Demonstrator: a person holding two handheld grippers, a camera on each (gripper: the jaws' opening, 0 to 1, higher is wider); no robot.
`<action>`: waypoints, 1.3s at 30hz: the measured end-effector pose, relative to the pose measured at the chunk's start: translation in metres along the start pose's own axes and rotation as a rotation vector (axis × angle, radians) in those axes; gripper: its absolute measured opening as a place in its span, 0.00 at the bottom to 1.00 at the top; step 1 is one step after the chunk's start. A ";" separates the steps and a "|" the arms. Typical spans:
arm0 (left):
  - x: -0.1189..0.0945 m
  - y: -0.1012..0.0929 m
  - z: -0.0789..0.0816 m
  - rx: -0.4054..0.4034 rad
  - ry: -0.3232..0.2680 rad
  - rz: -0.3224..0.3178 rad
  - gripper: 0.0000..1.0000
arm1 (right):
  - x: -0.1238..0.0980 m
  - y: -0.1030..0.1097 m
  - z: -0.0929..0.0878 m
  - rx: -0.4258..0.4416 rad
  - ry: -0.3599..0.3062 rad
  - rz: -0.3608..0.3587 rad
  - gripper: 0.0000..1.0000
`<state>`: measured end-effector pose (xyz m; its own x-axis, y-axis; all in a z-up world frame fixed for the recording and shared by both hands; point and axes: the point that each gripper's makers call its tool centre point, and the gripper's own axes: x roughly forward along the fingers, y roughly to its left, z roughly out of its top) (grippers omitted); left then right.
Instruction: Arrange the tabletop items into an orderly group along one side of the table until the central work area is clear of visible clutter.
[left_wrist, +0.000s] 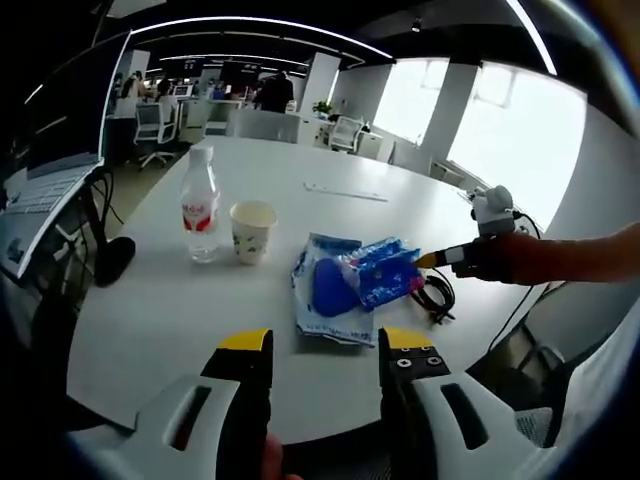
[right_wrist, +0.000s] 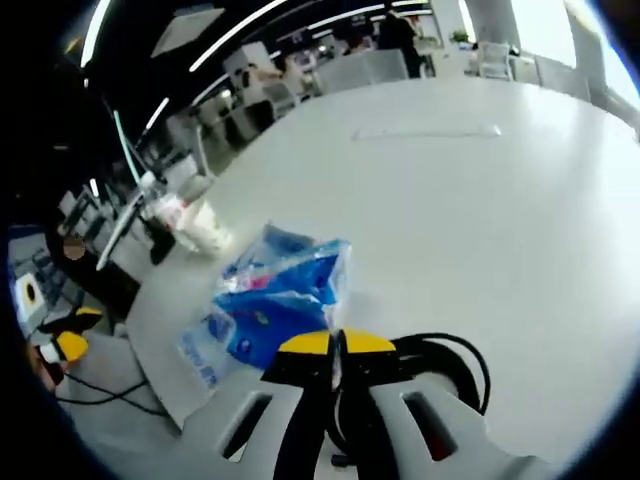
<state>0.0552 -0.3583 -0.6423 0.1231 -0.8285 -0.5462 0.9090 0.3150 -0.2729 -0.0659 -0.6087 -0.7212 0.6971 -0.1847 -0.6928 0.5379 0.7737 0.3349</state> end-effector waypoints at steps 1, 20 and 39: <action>0.001 0.000 0.000 0.002 0.002 -0.001 0.41 | -0.001 -0.005 0.002 0.001 -0.004 -0.010 0.00; 0.002 -0.001 -0.002 0.002 0.014 -0.002 0.41 | -0.020 -0.060 0.031 0.060 -0.079 -0.079 0.00; -0.004 0.002 -0.003 0.005 0.026 0.009 0.41 | -0.022 -0.120 0.048 0.142 -0.106 -0.163 0.00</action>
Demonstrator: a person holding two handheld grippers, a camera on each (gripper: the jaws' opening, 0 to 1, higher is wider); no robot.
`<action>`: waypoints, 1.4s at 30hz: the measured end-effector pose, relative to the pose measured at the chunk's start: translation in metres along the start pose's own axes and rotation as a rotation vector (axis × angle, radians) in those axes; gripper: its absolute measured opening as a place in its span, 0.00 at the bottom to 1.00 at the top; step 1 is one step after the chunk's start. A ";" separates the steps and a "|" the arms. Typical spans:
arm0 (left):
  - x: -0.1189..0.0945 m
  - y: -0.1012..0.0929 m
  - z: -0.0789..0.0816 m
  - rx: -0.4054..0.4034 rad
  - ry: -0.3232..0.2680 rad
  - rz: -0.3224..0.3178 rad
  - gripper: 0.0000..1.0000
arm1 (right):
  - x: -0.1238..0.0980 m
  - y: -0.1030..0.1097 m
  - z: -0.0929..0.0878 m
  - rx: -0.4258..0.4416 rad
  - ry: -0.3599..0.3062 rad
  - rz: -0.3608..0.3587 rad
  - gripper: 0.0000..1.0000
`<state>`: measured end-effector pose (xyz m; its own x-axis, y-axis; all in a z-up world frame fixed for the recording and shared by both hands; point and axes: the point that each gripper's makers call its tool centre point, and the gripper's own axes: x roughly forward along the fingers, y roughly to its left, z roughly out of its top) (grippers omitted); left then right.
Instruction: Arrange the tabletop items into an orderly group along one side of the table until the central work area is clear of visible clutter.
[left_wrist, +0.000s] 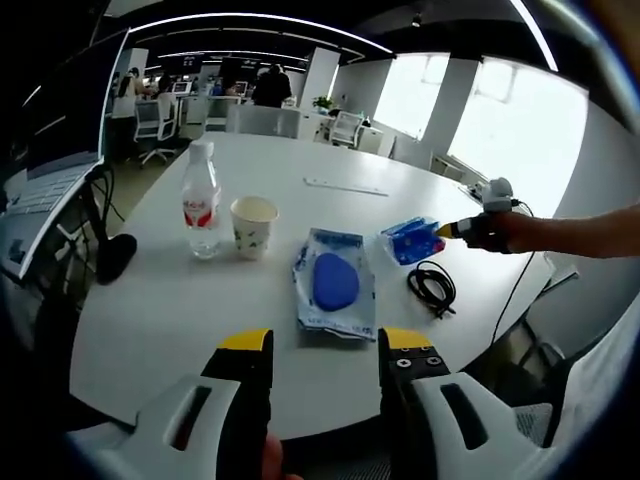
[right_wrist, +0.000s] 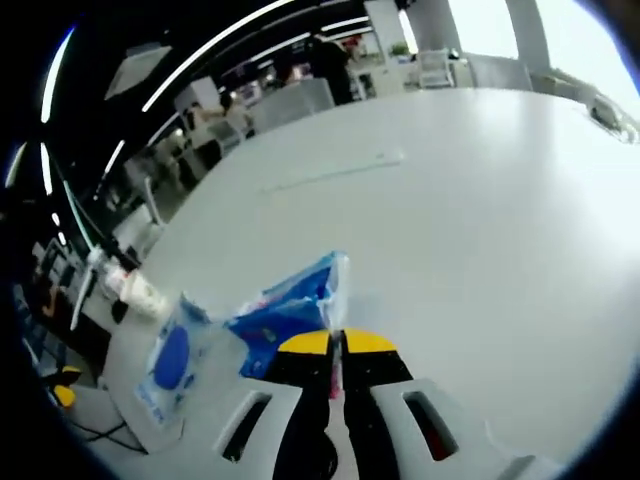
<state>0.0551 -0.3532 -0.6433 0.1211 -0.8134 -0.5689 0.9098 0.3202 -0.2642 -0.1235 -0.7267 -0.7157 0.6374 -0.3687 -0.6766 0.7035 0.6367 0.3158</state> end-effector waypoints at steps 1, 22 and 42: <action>0.000 0.000 0.000 0.000 0.000 0.002 0.41 | 0.001 -0.002 0.000 0.002 0.002 -0.003 0.00; 0.000 -0.003 -0.006 -0.027 0.011 0.002 0.41 | 0.007 -0.012 -0.019 0.006 0.061 -0.040 0.00; 0.015 -0.010 -0.006 -0.052 0.046 -0.033 0.40 | 0.003 -0.014 -0.023 0.008 0.073 -0.045 0.01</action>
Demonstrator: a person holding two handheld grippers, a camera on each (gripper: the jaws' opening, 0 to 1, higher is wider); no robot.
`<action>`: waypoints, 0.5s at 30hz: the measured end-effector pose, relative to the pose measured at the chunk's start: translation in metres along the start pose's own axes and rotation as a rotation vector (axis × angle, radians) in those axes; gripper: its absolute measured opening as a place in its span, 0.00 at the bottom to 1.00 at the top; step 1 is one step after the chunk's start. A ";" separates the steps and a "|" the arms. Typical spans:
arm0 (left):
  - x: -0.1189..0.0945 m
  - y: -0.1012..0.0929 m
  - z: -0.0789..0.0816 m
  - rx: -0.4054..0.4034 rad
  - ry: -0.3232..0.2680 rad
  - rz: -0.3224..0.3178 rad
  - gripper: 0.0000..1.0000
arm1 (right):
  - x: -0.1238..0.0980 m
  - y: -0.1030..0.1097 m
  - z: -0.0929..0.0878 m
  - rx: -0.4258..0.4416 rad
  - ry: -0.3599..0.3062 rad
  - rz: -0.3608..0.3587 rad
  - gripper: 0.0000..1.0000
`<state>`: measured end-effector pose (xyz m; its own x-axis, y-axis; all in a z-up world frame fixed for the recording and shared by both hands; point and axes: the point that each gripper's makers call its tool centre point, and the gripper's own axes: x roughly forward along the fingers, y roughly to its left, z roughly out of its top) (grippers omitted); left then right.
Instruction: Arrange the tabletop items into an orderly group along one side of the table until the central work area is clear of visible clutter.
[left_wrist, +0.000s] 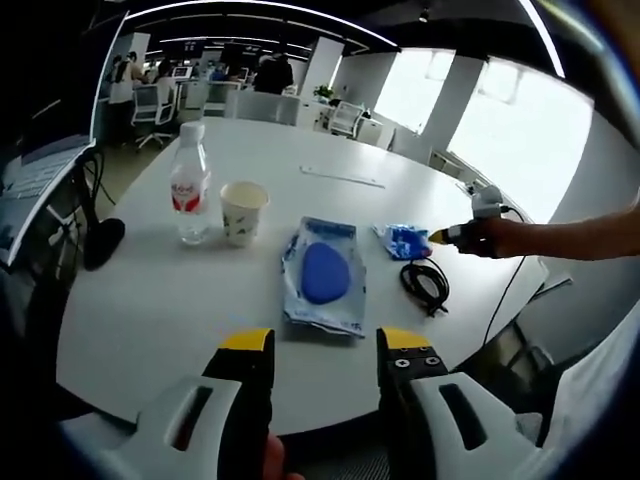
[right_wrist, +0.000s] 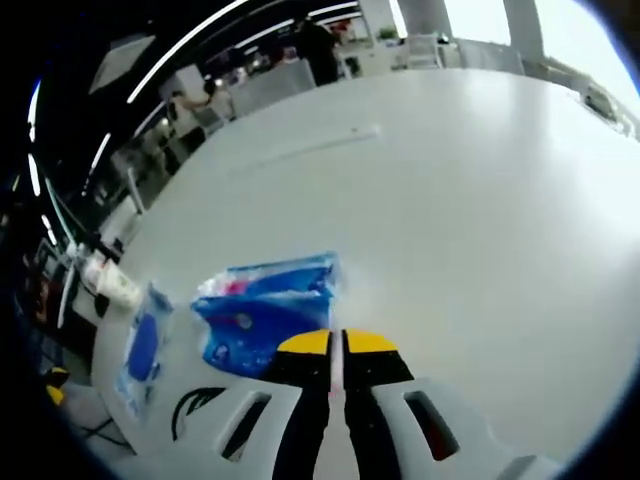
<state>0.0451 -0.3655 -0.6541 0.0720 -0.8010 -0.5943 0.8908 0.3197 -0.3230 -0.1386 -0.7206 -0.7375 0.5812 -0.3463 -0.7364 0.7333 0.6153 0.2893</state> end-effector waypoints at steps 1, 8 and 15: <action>0.001 0.000 0.000 -0.006 0.002 -0.003 0.40 | -0.001 -0.001 0.000 -0.001 -0.001 -0.001 0.01; 0.009 -0.001 -0.005 -0.011 0.028 -0.016 0.39 | -0.009 -0.008 0.004 0.000 -0.019 -0.011 0.01; 0.022 -0.003 -0.013 -0.060 0.052 -0.029 0.39 | -0.015 -0.008 0.009 -0.025 -0.036 -0.009 0.02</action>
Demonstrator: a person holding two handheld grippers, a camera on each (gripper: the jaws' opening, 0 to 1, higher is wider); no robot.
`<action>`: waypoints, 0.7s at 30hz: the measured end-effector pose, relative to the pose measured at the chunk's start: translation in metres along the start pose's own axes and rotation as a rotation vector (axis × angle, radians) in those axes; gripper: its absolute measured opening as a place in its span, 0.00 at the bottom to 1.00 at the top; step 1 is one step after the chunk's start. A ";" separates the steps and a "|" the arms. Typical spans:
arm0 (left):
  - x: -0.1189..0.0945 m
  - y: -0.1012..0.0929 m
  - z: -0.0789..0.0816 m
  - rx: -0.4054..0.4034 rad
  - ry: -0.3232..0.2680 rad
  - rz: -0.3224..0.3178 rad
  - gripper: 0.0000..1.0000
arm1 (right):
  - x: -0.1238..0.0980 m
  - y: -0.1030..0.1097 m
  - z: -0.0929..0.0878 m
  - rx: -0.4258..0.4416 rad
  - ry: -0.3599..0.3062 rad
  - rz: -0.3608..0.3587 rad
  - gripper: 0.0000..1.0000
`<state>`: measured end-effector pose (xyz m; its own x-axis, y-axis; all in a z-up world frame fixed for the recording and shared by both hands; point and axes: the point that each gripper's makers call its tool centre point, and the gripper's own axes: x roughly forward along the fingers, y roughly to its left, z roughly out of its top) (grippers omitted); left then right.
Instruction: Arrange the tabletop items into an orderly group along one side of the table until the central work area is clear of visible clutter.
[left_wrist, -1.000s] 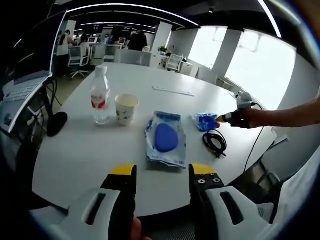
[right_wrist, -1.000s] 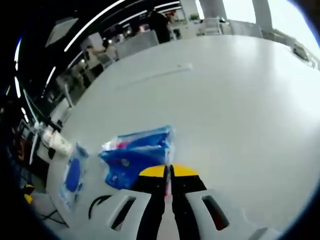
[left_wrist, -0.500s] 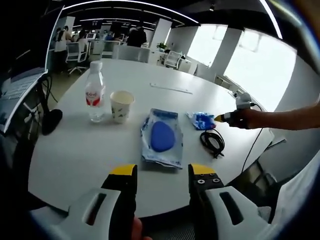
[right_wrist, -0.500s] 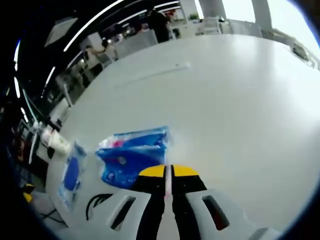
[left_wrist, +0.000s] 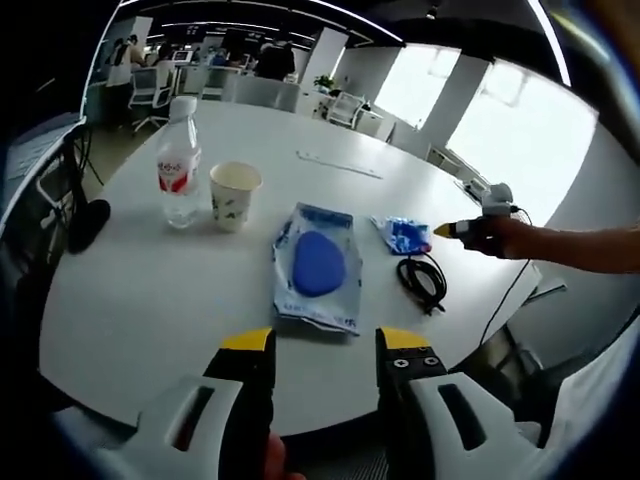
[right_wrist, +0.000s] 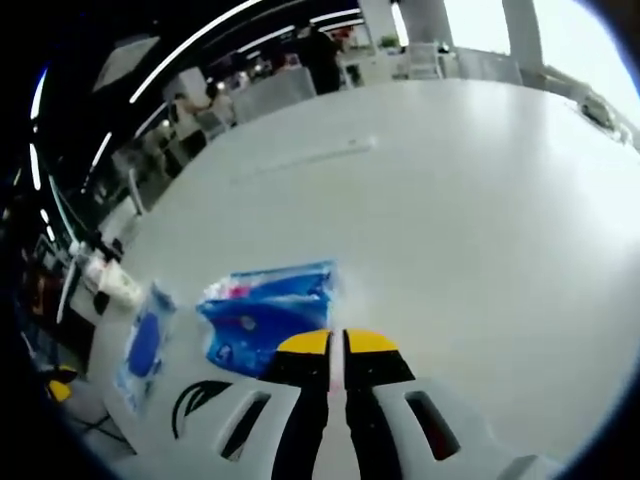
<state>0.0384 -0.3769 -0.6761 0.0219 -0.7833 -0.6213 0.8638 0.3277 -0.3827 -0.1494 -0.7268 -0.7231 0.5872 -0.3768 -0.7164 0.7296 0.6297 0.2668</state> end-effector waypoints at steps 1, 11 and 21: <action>0.002 0.000 -0.002 -0.011 0.005 0.001 0.39 | -0.001 0.001 0.001 -0.011 -0.001 0.004 0.02; 0.015 -0.002 -0.009 -0.073 0.009 -0.011 0.38 | -0.003 0.016 0.005 -0.064 -0.005 0.029 0.02; 0.021 -0.001 -0.015 -0.142 0.009 -0.001 0.37 | 0.003 0.051 0.013 -0.146 -0.006 0.086 0.02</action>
<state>0.0305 -0.3856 -0.6989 0.0163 -0.7793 -0.6265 0.7836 0.3992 -0.4761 -0.1066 -0.7045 -0.7033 0.6481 -0.3210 -0.6906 0.6179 0.7517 0.2305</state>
